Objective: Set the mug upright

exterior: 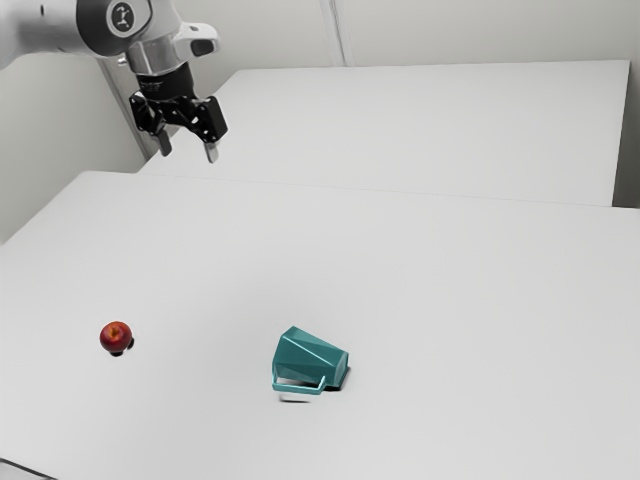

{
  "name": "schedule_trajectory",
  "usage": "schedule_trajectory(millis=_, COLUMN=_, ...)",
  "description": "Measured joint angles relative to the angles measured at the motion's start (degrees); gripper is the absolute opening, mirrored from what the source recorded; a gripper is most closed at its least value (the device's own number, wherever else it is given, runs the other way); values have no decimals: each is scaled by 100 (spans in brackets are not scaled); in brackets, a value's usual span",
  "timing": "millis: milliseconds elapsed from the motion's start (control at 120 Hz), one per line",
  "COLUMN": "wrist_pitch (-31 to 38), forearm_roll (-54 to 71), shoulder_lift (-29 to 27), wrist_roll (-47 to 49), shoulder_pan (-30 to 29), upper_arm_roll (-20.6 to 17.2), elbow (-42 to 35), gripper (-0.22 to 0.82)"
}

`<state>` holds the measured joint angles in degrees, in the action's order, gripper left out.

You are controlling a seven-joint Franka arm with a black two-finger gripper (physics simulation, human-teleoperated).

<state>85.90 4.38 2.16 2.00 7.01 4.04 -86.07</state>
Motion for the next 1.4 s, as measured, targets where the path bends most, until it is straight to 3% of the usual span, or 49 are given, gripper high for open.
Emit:
schedule_trajectory(millis=167, wrist_pitch=1, forearm_roll=1, shoulder_lift=-82, wrist_roll=7, shoulder_pan=-42, upper_arm_roll=-8, elbow=-73, gripper=59)
schedule_trajectory(millis=467, wrist_pitch=187, forearm_roll=-697, shoulder_lift=-649, wrist_roll=-13, shoulder_pan=-44, upper_arm_roll=45, elbow=-1018, gripper=59)
schedule_trajectory(millis=1142, wrist_pitch=1903, forearm_roll=-2770, shoulder_lift=-1564, wrist_roll=-755, shoulder_pan=-187, upper_arm_roll=141, elbow=-3641, gripper=59)
schedule_trajectory(millis=1400, wrist_pitch=2627, forearm_roll=-3887, shoulder_lift=-1665, wrist_roll=-1437, shoulder_pan=-296, upper_arm_roll=259, elbow=-4689, gripper=59)
